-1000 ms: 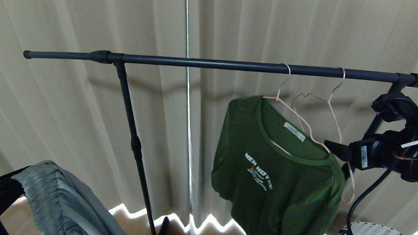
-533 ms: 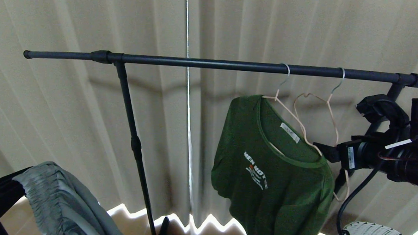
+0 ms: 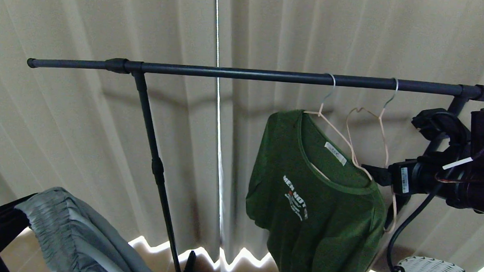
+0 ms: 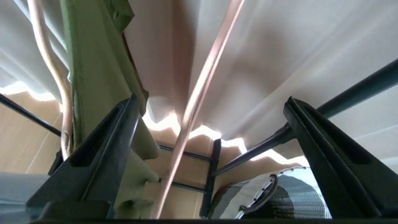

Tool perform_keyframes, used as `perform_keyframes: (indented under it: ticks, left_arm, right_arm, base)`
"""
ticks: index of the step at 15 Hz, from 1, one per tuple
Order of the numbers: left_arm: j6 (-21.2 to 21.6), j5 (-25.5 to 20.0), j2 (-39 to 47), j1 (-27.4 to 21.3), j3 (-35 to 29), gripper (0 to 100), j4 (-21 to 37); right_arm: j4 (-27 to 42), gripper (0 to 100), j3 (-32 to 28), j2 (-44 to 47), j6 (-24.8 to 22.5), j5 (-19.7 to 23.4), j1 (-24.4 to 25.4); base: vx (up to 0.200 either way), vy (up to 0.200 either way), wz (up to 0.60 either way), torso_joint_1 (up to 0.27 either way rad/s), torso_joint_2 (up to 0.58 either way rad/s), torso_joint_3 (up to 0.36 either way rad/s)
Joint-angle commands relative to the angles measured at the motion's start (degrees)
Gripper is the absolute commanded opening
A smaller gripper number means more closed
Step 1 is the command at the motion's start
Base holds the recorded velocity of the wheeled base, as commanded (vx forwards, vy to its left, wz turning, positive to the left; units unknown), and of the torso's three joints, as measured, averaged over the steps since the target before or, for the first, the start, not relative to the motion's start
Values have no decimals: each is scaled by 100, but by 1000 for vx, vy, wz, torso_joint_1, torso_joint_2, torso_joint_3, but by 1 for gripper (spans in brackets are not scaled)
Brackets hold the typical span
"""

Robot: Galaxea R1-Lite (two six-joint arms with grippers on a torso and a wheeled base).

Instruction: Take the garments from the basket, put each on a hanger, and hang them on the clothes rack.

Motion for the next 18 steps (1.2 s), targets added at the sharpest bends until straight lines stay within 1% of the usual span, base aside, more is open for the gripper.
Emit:
perform_keyframes:
  ticks: [1,12,18]
  left_arm:
    - [-1,3,-7,-1,-9,0,-1]
    - [-1,3,-7,-1,0,0,-1]
    - [-1,3,-77,-1,0,0,8]
  right_arm:
    - [-1,0,7,-29,4,1,-6]
    - [-28,0,42,-152,4,-95,-58]
    - [-107,0,130,-802,48,-43,-67]
  base:
    - [0,0,0,0,0,0]
    - [0,0,0,0,0,0]
    - [0,0,0,0,0,0]
